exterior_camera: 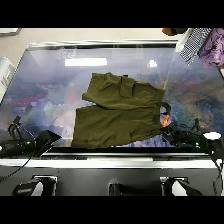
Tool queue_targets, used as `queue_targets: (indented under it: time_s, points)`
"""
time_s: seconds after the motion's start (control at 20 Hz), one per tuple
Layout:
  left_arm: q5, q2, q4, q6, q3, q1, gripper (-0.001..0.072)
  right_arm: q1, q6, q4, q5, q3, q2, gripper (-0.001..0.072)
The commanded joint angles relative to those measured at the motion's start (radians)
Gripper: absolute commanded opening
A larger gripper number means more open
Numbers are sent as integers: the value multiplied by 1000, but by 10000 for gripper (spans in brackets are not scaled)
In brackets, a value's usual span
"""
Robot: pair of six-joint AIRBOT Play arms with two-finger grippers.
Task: Fold the clothes and pants, and hang the long-sleeved shirts on hangers.
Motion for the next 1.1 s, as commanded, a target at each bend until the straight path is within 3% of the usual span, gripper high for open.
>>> queue_targets:
  time_s: [0.0, 0.1, 0.3, 0.35, 0.5, 0.65, 0.75, 1.05]
  points:
    - [-1, 2, 0, -21, -2, 0, 717, 0, -10, 19, 27, 0, -22, 422]
    - [-1, 1, -1, -29, -2, 0, 717, 0, -6, 18, 4, -1, -22, 395]
    - [-20, 1, 0, -29, -2, -19, 717, 0, -41, 21, -82, 0, -22, 61]
    - [-18, 0, 0, -41, -3, -37, 717, 0, -51, 21, -82, 0, -22, 31]
    - [21, 0, 0, -127, -38, -117, 717, 0, -56, 21, -53, 0, -22, 30]
    - [53, 0, 0, -338, -129, -234, 717, 0, -74, 18, -19, 0, -20, 30]
    - [88, 0, 0, -433, -180, -314, 717, 0, -76, 18, -23, 0, -20, 30]
    - [452, -42, 3, -565, -209, -459, 717, 0, -108, 18, -18, 0, -20, 29]
